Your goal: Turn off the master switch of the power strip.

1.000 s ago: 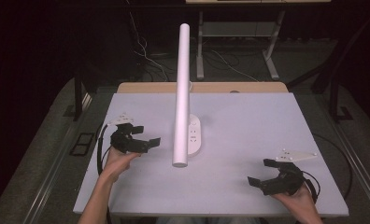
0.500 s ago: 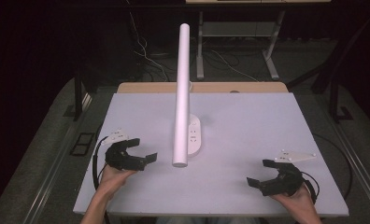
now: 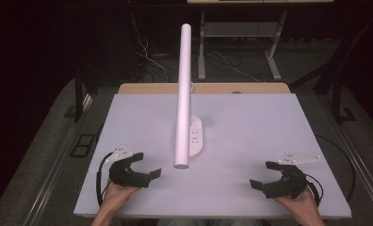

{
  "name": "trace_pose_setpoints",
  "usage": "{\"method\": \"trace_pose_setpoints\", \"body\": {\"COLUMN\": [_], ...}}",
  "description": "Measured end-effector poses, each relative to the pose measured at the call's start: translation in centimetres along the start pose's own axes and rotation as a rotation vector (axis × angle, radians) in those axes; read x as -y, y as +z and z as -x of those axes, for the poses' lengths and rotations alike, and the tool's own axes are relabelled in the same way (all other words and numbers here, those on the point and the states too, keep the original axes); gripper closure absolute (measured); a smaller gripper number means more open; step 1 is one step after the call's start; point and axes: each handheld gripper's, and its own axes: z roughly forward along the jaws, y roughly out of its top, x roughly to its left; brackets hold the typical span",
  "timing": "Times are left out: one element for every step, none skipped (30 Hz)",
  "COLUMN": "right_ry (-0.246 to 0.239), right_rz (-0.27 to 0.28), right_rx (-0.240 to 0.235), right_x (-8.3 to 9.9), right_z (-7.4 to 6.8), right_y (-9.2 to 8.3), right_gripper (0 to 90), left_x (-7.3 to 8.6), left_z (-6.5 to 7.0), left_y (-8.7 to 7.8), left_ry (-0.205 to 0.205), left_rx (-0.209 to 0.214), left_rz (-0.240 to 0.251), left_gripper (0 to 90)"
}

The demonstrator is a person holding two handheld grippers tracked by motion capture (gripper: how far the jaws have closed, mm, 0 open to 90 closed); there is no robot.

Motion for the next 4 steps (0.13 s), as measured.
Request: {"method": "trace_pose_setpoints", "body": {"right_ry": [0.001,0.000,0.001,0.001], "right_rz": [0.001,0.001,0.001,0.001], "right_rx": [-0.001,-0.001,-0.001,-0.001], "right_x": [0.00,0.01,0.02,0.03], "right_z": [0.01,0.02,0.04,0.05], "right_y": [-0.03,-0.06,-0.08,-0.09], "right_gripper": [0.0,0.0,0.0,0.0], "left_x": [0.04,0.09,0.10,0.14], "left_z": [0.08,0.11,0.16,0.23], "left_y": [0.02,0.00,-0.01,0.02], "left_ry": [-0.002,0.000,0.001,0.002], "left_rx": [0.002,0.005,0.005,0.008], "left_rz": [0.003,0.006,0.002,0.006], "left_gripper": [0.0,0.0,0.0,0.0]}}
